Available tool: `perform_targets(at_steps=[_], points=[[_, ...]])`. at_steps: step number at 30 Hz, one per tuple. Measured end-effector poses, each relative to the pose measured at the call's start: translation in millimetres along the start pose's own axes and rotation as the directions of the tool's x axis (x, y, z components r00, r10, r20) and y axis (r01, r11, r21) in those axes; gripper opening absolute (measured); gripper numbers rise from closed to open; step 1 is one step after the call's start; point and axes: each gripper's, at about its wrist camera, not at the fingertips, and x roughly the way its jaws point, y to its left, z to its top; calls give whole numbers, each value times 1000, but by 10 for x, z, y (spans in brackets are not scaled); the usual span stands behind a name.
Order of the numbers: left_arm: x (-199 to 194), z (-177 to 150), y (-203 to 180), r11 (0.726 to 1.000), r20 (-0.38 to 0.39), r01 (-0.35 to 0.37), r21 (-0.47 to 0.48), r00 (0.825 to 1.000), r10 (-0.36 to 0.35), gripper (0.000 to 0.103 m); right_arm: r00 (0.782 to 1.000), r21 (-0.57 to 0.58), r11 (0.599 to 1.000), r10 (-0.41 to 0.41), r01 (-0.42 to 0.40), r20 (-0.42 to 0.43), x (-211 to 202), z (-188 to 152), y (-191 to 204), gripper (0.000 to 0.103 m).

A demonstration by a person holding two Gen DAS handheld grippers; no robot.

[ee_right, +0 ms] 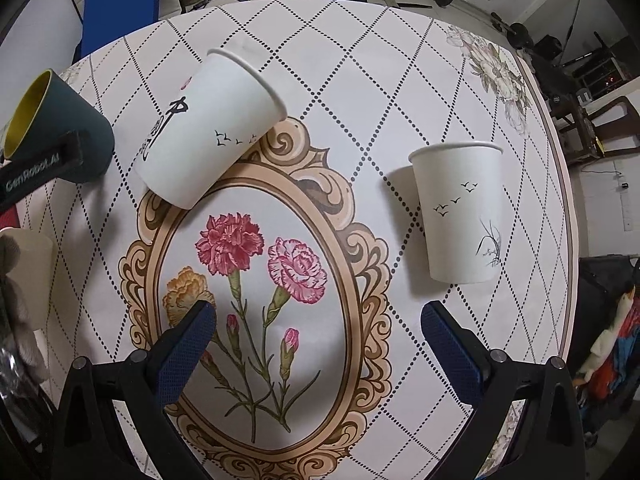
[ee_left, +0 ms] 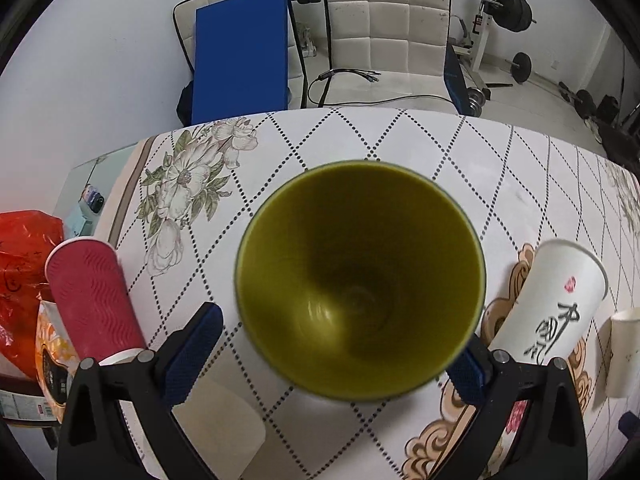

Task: Flip cup upside down
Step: 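Move the left gripper to the dark green mug and grasp its rim, then lift the dark green mug off the table with the left gripper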

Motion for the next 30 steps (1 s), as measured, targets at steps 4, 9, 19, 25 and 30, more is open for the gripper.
perform_targets(at_steps=[4, 9, 19, 25, 30], points=[[58, 22, -6, 1000, 7, 3, -18, 1000, -2, 103, 1000, 3, 1000, -4, 4, 2, 0, 18, -13, 103], [147, 62, -41, 1000, 17, -9, -28, 1000, 10, 103, 1000, -3, 1000, -11, 11, 2, -6, 24, -9, 103], [189, 73, -51, 999, 53, 14, -29, 999, -12, 68, 1000, -18, 1000, -12, 12, -4, 3, 10, 30, 103], [138, 44, -58, 1000, 51, 12, -16, 999, -11, 67, 1000, -20, 1000, -11, 11, 2, -16, 8, 44, 103], [5, 21, -37, 1000, 57, 13, 1, 998, -13, 67, 1000, -16, 1000, -4, 4, 5, -29, -29, 1, 103]])
